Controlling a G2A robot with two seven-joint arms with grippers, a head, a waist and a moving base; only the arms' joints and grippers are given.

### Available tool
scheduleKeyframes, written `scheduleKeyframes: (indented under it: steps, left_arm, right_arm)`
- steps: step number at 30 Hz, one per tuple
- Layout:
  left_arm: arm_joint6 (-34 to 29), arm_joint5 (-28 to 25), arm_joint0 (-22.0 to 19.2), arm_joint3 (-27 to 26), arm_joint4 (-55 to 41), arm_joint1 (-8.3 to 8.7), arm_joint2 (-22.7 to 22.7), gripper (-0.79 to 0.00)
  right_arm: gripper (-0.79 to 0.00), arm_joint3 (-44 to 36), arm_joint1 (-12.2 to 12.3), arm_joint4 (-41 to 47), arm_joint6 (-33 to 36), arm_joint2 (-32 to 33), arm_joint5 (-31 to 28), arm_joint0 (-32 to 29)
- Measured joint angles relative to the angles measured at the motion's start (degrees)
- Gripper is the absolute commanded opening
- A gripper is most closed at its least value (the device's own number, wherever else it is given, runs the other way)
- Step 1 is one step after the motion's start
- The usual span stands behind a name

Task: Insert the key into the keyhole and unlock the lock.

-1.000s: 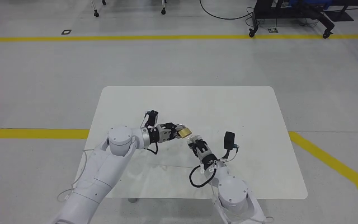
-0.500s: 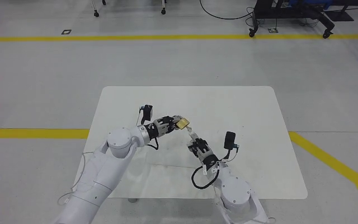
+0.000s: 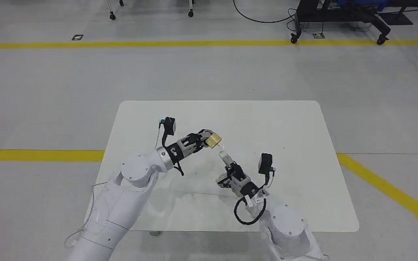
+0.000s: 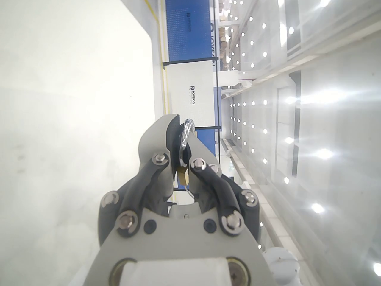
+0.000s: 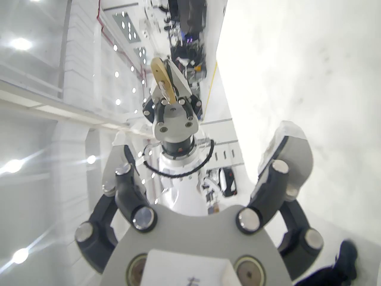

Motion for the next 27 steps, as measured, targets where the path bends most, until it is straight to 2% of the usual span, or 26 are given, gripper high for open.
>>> scheduleKeyframes:
  steps: [4, 6, 9, 18, 21, 27]
  left_arm:
    - [0.28, -4.27, 2.01, -1.71, 1.90, 0.49, -1.39, -0.785]
    - [0.08, -5.18, 2.53, -2.21, 2.22, 0.64, -1.83, -0.785]
    - [-0.41, -5.83, 2.80, -2.76, 3.13, 0.85, -2.30, -0.785]
    - [1.68, -6.62, 3.94, -5.68, 12.44, 1.51, -2.31, -0.785]
    - [2.99, -6.29, 4.74, -7.50, 17.33, 1.65, -1.39, -0.785]
    - [4.01, -5.06, 6.16, -10.32, 22.16, 1.66, 0.51, -0.785]
  right_arm:
    - [-0.785, 0.73, 1.32, 6.56, 13.78, 6.50, 0.83, -0.45]
    - [-0.785, 1.32, 1.91, 8.47, 19.44, 8.66, 1.63, -0.32]
    - [-0.785, 2.72, 2.58, 10.09, 24.30, 10.48, 4.22, 0.66]
    - [-0.785, 7.06, 3.99, 3.07, 22.31, 6.68, 21.50, 9.06]
    - [-0.785, 7.63, 4.31, 2.14, 21.75, 5.48, 23.90, 10.44]
    - [-0.785, 8.08, 4.85, 2.36, 20.97, 4.17, 24.95, 11.49]
